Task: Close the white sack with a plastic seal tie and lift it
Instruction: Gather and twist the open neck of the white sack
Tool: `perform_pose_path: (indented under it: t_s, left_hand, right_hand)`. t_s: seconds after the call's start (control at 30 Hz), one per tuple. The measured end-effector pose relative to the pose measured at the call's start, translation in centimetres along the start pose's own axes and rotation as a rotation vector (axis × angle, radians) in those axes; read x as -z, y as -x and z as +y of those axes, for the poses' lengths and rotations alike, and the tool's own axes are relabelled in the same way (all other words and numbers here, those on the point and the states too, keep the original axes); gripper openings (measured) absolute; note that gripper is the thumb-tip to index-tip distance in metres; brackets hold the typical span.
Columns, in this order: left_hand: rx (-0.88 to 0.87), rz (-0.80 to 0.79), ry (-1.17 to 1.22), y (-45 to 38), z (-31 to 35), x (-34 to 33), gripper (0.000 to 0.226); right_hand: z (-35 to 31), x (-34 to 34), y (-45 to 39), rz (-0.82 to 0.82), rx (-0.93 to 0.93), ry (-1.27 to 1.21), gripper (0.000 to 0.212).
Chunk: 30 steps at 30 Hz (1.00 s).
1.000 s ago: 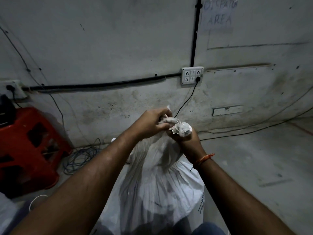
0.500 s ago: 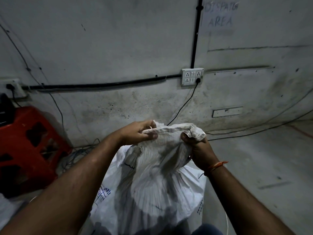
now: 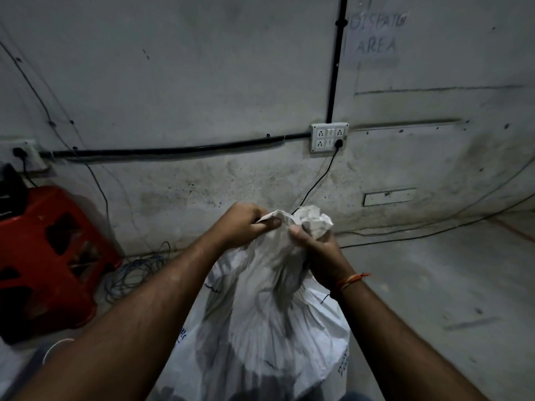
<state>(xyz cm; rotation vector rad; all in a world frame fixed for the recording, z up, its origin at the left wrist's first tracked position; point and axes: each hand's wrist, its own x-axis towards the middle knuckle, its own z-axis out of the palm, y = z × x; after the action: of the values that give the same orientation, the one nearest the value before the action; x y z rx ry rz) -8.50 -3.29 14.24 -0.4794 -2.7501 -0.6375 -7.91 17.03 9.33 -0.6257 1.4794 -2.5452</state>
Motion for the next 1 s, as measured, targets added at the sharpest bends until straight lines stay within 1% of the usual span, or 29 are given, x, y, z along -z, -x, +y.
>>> perform_pose_path:
  t_s: [0.07,0.1,0.2,0.23,0.3,0.33,0.4,0.43,0.53,0.57,0.63,0.67,0.7,0.77,0.8,0.83,0.87,0.9,0.97,1.0]
  left_hand:
    - [-0.006,0.044,0.014,-0.4,0.5,-0.3,0.046]
    - [-0.009,0.053,0.029,-0.5,0.8,-0.5,0.043]
    - [-0.031,0.079,0.086,-0.4,0.6,-0.8,0.047]
    - [-0.035,0.084,0.120,-0.2,0.3,-0.6,0.041]
    - [-0.031,0.058,0.138,0.2,-0.5,-0.2,0.023]
    - [-0.020,0.027,0.128,0.6,-0.9,0.0,0.021]
    - [0.026,-0.047,0.086,1.3,-1.6,0.2,0.037]
    - [0.057,-0.046,0.060,1.8,-2.0,0.1,0.042]
    - [0.117,0.106,0.018,2.8,-3.4,-0.5,0.039]
    - [0.120,0.130,0.037,3.1,-3.7,-0.6,0.038]
    - [0.104,0.100,0.100,3.5,-4.1,-1.1,0.037]
    - [0.092,0.050,0.130,3.6,-4.1,-1.1,0.033]
    - [0.082,0.003,0.145,3.7,-4.0,-1.0,0.029]
    - [0.078,-0.083,0.142,3.7,-4.0,-0.6,0.021]
    - [0.074,-0.137,0.129,3.7,-4.0,-0.3,0.020]
    - [0.054,-0.184,0.107,3.8,-4.0,-0.1,0.024]
    - [0.032,-0.218,0.086,3.9,-4.0,0.0,0.027]
    - [0.026,-0.232,0.093,4.0,-3.9,0.0,0.024]
    - [0.037,-0.211,0.143,4.2,-3.5,-0.1,0.013]
    - [0.053,-0.193,0.169,4.2,-3.4,-0.3,0.017]
  right_hand:
    - [0.5,-0.6,-0.4,-0.052,-0.015,0.116,0.034]
    - [0.8,-0.9,-0.8,-0.027,-0.010,0.173,0.038]
    - [1.8,-0.9,-1.5,0.105,0.046,0.222,0.031]
    - [1.9,-0.9,-1.6,0.133,0.061,0.224,0.029]
    - [2.1,-0.7,-1.6,0.147,0.078,0.215,0.026]
    - [2.2,-0.6,-1.5,0.150,0.083,0.214,0.026]
    - [2.3,-0.5,-1.3,0.160,0.094,0.224,0.023]
    - [2.5,-0.2,-1.3,0.158,0.096,0.224,0.022]
    - [2.8,0.1,-1.2,0.165,0.068,0.209,0.028]
    - [3.0,0.3,-1.2,0.169,0.062,0.208,0.028]
    - [3.1,0.4,-1.2,0.169,0.039,0.183,0.025]
    - [3.2,0.4,-1.2,0.174,0.031,0.145,0.016]
    - [3.1,0.3,-1.1,0.182,0.025,0.100,0.015]
    - [3.0,0.3,-0.8,0.198,-0.008,0.027,0.059]
    - [2.8,0.2,-0.6,0.205,-0.016,-0.003,0.067]
    - [2.8,0.2,-0.5,0.214,-0.027,-0.006,0.063]
    - [2.9,0.1,-0.5,0.218,-0.040,-0.010,0.053]
    - [3.0,0.1,-0.5,0.228,-0.052,-0.009,0.043]
    - [3.4,0.1,-0.8,0.268,-0.073,-0.010,0.025]
    - [3.6,0.0,-0.9,0.271,-0.071,-0.026,0.021]
